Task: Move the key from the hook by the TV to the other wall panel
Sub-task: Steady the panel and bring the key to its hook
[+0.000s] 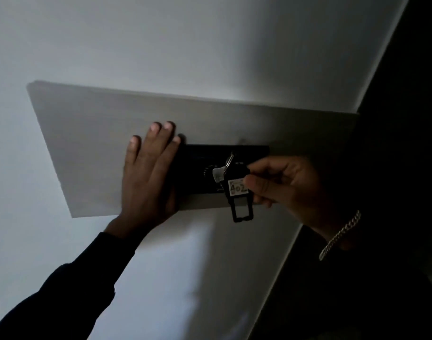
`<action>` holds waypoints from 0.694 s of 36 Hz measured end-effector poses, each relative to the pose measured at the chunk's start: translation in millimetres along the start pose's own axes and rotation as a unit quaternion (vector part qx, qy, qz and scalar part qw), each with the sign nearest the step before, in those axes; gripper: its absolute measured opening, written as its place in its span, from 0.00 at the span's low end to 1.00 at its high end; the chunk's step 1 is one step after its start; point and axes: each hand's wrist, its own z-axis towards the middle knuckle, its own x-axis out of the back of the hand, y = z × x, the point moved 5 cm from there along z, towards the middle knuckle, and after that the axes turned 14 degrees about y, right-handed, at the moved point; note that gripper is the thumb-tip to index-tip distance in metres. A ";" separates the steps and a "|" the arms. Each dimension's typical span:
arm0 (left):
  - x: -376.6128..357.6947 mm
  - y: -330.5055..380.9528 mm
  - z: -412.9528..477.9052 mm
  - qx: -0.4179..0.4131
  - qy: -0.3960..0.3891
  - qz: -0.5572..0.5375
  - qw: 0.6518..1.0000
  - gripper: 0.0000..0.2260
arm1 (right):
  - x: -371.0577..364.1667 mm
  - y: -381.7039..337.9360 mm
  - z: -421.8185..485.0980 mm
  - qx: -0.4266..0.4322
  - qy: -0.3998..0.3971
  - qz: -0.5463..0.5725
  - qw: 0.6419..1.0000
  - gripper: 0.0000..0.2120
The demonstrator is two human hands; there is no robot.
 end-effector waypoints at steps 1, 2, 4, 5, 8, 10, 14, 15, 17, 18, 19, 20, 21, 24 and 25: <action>-2.5 -1.5 -0.7 -0.027 0.001 0.038 0.999 0.28 | 2.8 -3.5 9.1 0.020 0.002 0.002 1.000 0.03; -4.4 -2.8 -1.3 -0.050 0.002 0.068 0.996 0.29 | 4.9 -7.8 17.5 0.041 0.005 0.008 0.999 0.04; -6.7 -4.2 -2.2 -0.082 0.002 0.116 0.990 0.29 | 9.4 -17.5 31.7 0.076 0.013 0.021 0.997 0.05; -6.7 -6.1 -2.0 -0.086 0.006 0.141 0.986 0.28 | 11.3 -21.9 37.6 0.089 0.016 0.024 0.996 0.04; -4.0 -17.3 2.8 -0.039 0.046 0.227 0.972 0.29 | 15.4 -31.6 51.0 0.118 0.018 0.029 0.992 0.03; -4.2 -22.0 5.9 -0.013 0.067 0.265 0.962 0.31 | 16.1 -33.7 57.2 0.126 0.026 0.029 0.991 0.02; -8.4 -23.5 6.1 -0.017 0.073 0.284 0.956 0.32 | 16.8 -31.8 63.9 0.133 0.050 0.038 0.989 0.07; -8.9 -24.1 4.8 -0.018 0.074 0.286 0.955 0.32 | 16.6 -31.4 64.9 0.134 0.057 0.038 0.989 0.07; -9.8 -25.5 3.3 -0.020 0.077 0.291 0.954 0.32 | 16.9 -30.3 67.4 0.136 0.074 0.037 0.987 0.06; -9.8 -26.0 3.2 -0.020 0.078 0.291 0.953 0.32 | 16.5 -29.9 68.2 0.137 0.080 0.034 0.987 0.06; -10.1 -26.2 2.9 -0.020 0.080 0.290 0.954 0.32 | 16.0 -29.2 69.3 0.136 0.083 0.032 0.987 0.06; -10.4 -26.7 2.6 -0.020 0.081 0.287 0.954 0.32 | 15.3 -28.2 70.5 0.135 0.086 0.031 0.987 0.06; -10.8 -26.9 2.5 -0.020 0.082 0.285 0.955 0.33 | 15.0 -27.4 71.2 0.136 0.091 0.028 0.986 0.07; -11.4 -27.5 2.4 -0.022 0.081 0.282 0.956 0.33 | 16.7 -22.4 71.8 0.142 0.113 0.016 0.983 0.10; -11.3 -27.7 2.4 -0.022 0.081 0.281 0.956 0.33 | 17.6 -20.0 71.2 0.143 0.118 0.012 0.983 0.11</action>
